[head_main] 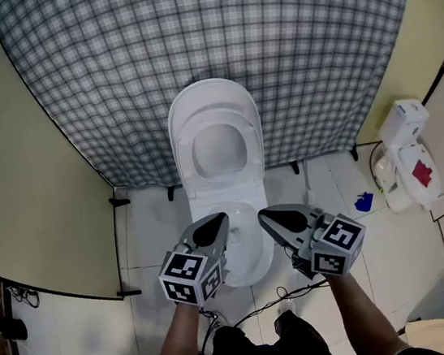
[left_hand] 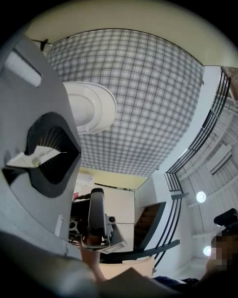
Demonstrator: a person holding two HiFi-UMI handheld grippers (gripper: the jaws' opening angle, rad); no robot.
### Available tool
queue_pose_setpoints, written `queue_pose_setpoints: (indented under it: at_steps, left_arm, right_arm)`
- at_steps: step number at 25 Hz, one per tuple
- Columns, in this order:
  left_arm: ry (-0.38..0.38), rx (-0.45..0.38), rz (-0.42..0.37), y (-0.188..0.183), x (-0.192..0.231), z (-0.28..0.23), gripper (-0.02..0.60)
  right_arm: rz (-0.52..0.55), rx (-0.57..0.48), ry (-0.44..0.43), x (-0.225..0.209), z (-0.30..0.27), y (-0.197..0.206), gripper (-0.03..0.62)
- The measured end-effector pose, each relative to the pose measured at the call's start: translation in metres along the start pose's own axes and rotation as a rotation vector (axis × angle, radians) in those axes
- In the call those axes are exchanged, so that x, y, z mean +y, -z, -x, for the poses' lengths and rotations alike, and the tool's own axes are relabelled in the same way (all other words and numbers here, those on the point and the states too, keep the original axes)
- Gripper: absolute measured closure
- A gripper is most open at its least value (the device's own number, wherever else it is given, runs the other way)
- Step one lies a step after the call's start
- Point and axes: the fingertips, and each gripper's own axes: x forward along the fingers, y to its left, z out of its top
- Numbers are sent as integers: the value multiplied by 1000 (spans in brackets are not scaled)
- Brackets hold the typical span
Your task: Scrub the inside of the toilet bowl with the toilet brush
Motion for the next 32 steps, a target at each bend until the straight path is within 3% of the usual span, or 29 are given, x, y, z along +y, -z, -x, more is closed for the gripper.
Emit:
queue_pose_setpoints:
  at_steps: [9, 15, 18, 25, 28, 32]
  left_arm:
    - [-117, 73, 17, 99, 66, -5, 581]
    - [-217, 155, 116, 202, 111, 6, 581]
    - [-261, 218, 121, 258, 135, 10, 581]
    - [-477, 348, 106, 379, 216, 35, 563]
    - [-512, 411, 106, 420, 244, 41, 520]
    - [-542, 515, 110, 472, 280, 50, 372]
  right_arm:
    - [24, 46, -46, -8, -28, 73, 594]
    - [-34, 84, -126, 4, -50, 139, 594]
    - [-70, 88, -155, 11, -64, 170, 594]
    - [-165, 129, -207, 15, -106, 237, 594]
    - [-201, 144, -207, 14, -117, 261, 594]
    - [-240, 174, -217, 14, -130, 287, 594]
